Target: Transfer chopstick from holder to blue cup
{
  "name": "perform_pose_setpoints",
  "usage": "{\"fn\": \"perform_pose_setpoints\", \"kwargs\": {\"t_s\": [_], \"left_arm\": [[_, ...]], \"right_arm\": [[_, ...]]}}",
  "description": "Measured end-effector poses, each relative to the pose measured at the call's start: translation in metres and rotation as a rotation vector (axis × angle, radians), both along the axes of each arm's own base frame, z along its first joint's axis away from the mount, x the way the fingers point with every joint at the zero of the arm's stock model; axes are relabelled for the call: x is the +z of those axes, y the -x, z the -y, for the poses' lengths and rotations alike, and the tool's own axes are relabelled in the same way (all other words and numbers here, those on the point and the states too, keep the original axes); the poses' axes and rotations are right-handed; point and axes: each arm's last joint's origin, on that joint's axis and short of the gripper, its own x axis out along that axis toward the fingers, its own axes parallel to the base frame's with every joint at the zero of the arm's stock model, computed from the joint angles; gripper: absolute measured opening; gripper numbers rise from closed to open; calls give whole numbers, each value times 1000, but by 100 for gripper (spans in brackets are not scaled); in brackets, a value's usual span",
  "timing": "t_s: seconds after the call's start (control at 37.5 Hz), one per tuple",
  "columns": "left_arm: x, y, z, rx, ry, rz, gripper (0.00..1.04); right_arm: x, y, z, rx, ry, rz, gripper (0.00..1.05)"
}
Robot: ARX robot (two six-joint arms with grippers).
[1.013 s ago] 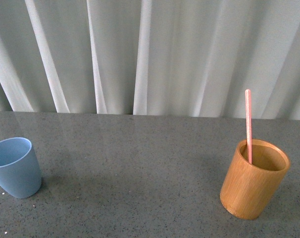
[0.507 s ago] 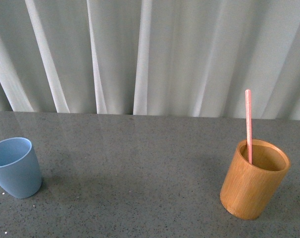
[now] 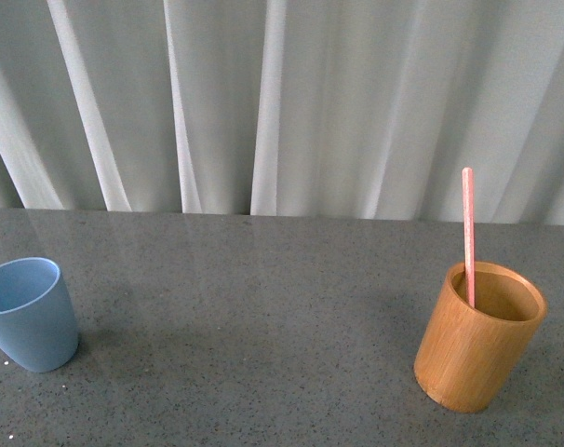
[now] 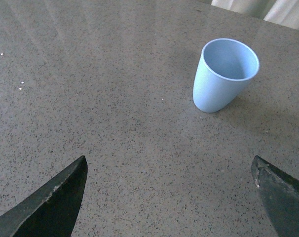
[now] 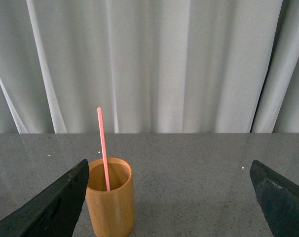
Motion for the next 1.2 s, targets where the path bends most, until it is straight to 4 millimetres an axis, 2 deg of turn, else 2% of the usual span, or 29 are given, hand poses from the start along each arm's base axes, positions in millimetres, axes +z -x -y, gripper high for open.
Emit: {"fn": "perform_pose_setpoints", "kwargs": {"t_s": [0.08, 0.16, 0.4, 0.51, 0.61, 0.83, 1.2], "left_arm": [[8, -9, -4, -9, 24, -16, 98], [29, -27, -12, -18, 31, -47, 98], [81, -111, -26, -106, 69, -282, 98], [91, -148, -25, -171, 83, -362, 98], [83, -171, -21, -192, 82, -422, 98], [46, -199, -18, -173, 70, -521, 98], [22, -239, -22, -155, 59, -558, 98]], "right_arm": [[0, 0, 0, -1, 0, 0, 95], [0, 0, 0, 0, 0, 0, 95], [0, 0, 0, 0, 0, 0, 95], [0, 0, 0, 0, 0, 0, 95], [0, 0, 0, 0, 0, 0, 95], [0, 0, 0, 0, 0, 0, 95], [0, 0, 0, 0, 0, 0, 95]]}}
